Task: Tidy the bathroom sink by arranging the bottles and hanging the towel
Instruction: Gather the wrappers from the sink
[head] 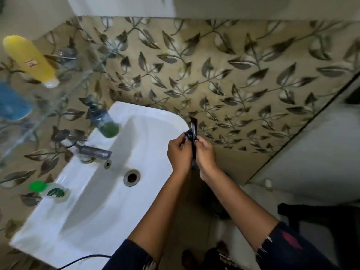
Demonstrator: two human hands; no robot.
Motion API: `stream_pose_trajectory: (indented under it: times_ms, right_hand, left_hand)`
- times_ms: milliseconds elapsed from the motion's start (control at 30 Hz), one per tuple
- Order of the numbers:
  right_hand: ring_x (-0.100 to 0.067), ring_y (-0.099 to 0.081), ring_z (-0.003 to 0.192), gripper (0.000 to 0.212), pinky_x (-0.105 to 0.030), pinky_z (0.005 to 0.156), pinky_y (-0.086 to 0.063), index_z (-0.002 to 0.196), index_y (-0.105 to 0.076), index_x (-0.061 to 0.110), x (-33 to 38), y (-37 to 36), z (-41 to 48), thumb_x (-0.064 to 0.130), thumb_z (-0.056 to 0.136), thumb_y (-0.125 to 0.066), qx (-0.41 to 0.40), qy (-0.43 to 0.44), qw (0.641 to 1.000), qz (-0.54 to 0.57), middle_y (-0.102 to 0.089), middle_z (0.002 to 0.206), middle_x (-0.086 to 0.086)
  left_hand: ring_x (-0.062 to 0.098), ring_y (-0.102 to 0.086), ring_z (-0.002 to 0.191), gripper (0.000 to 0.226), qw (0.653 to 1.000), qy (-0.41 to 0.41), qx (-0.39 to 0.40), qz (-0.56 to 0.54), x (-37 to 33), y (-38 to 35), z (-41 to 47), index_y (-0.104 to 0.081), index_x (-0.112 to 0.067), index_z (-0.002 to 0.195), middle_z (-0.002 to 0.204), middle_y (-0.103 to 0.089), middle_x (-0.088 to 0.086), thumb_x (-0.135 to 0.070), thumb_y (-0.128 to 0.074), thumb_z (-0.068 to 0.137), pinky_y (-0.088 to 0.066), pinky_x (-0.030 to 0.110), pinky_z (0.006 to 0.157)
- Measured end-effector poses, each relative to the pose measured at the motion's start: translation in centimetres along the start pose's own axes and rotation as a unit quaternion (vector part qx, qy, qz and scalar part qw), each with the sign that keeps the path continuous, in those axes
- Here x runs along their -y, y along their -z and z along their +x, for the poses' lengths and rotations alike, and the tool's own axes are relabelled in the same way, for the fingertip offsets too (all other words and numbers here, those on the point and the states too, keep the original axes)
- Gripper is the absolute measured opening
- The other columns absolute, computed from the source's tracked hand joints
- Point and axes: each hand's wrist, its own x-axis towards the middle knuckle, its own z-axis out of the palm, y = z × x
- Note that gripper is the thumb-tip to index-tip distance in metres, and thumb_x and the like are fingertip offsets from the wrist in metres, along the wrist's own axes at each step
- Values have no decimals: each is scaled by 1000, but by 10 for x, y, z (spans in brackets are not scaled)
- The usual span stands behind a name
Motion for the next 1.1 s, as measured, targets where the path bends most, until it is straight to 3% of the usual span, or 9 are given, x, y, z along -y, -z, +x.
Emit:
stream_pose_trajectory:
  times_ms: [167, 267, 367, 567, 667, 733, 833, 900, 1100]
  right_hand:
    - [-24, -66, 89, 30, -35, 80, -52, 102, -65, 19, 0, 65, 20, 11, 96, -37, -72, -39, 996, 32, -68, 101, -9]
    - [-16, -62, 77, 25, -29, 70, -51, 115, -54, 15, -14, 101, 36, 9, 95, -41, -142, -60, 988, 30, -63, 97, -3]
    - [-13, -55, 73, 15, -22, 58, -42, 101, -47, 18, -32, 132, 49, 6, 93, -43, -196, -85, 976, 33, -56, 96, -5]
    - [-32, -59, 98, 19, -39, 80, -48, 98, -59, 9, -64, 179, 62, 10, 95, -40, -193, -202, 960, 27, -59, 105, -19]
    - [-26, -61, 65, 35, -24, 55, -51, 75, -64, 6, -78, 201, 66, 16, 95, -37, -174, -268, 946, 61, -65, 72, -12]
    - [-19, -58, 47, 44, -16, 39, -46, 65, -62, 9, -92, 214, 70, 18, 96, -31, -154, -302, 935, 102, -64, 51, -5]
    - [-24, -60, 63, 46, -28, 57, -49, 76, -66, 8, -113, 228, 78, 22, 98, -28, -139, -329, 927, 116, -66, 71, -9]
    - [-29, -58, 71, 42, -34, 67, -47, 87, -67, 6, -129, 235, 86, 24, 98, -31, -136, -343, 923, 111, -63, 80, -13]
    - [-29, -55, 73, 40, -31, 62, -45, 83, -63, 6, -171, 250, 110, 31, 96, -35, -145, -375, 913, 69, -61, 90, -16]
  left_hand:
    - [21, -63, 100, 28, 997, 24, 68, -27, -7, -63, -18, -66, -11, 115, 110, -69, 8, -9, -52, 92, -50, 33, 88]
    - [19, -62, 98, 22, 994, 59, 89, -33, 2, -96, -30, -67, -7, 107, 107, -69, 8, -7, -50, 92, -47, 27, 84]
    - [19, -60, 91, 20, 988, 94, 123, -20, 18, -126, -38, -68, -8, 99, 96, -67, 6, -9, -48, 94, -45, 26, 77]
    - [28, -61, 88, 25, 959, 211, 186, 28, 55, -173, -46, -70, -8, 96, 93, -67, 12, -14, -46, 94, -48, 34, 75]
    - [23, -54, 72, 22, 924, 311, 222, 19, 71, -186, -45, -67, -4, 93, 80, -57, 11, -14, -47, 94, -41, 27, 62]
    - [23, -52, 68, 24, 906, 332, 260, 31, 81, -193, -45, -60, -4, 79, 74, -53, 13, -14, -46, 96, -40, 28, 60]
    - [27, -55, 77, 26, 886, 380, 266, -14, 94, -200, -49, -61, -6, 73, 77, -58, 16, -10, -46, 93, -43, 33, 70]
    - [28, -55, 69, 24, 869, 414, 267, -47, 103, -206, -49, -63, -6, 76, 77, -59, 16, -11, -46, 93, -45, 30, 66]
    - [25, -59, 66, 37, 846, 463, 250, -83, 144, -224, -44, -65, -6, 79, 74, -64, 13, -24, -39, 98, -48, 26, 55]
